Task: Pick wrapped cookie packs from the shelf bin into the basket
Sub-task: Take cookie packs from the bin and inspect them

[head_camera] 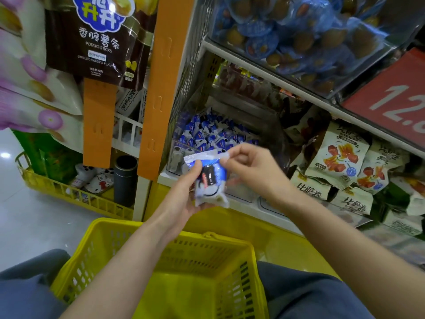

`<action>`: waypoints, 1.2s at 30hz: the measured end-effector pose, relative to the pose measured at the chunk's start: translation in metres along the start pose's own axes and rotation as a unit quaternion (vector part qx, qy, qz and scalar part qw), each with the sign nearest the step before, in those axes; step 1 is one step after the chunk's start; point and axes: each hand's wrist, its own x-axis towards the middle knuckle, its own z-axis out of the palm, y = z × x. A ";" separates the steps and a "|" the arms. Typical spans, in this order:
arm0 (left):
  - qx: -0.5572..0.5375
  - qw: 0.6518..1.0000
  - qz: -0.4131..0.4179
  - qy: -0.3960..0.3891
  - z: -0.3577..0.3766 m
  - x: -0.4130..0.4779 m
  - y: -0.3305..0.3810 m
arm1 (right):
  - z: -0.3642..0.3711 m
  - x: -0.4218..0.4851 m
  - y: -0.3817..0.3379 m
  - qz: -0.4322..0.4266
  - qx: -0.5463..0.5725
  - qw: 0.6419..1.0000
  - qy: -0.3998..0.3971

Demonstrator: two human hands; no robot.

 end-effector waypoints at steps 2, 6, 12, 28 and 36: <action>0.013 1.000 0.009 -0.027 0.001 -0.003 0.000 | 0.008 -0.001 0.008 0.003 0.033 0.999 -0.028; 0.047 0.998 0.024 -0.027 0.003 -0.007 0.000 | 0.004 0.002 0.016 -0.040 -0.033 0.996 0.070; 0.073 0.996 0.031 -0.027 0.004 -0.006 0.000 | -0.004 0.001 0.024 0.091 -0.007 0.996 -0.010; 0.086 0.994 0.036 0.054 0.000 0.001 0.000 | -0.067 0.047 0.023 -0.024 -0.337 0.918 0.207; 0.106 0.993 0.026 0.055 0.001 0.000 0.000 | -0.050 0.061 0.016 0.153 -0.505 0.848 0.054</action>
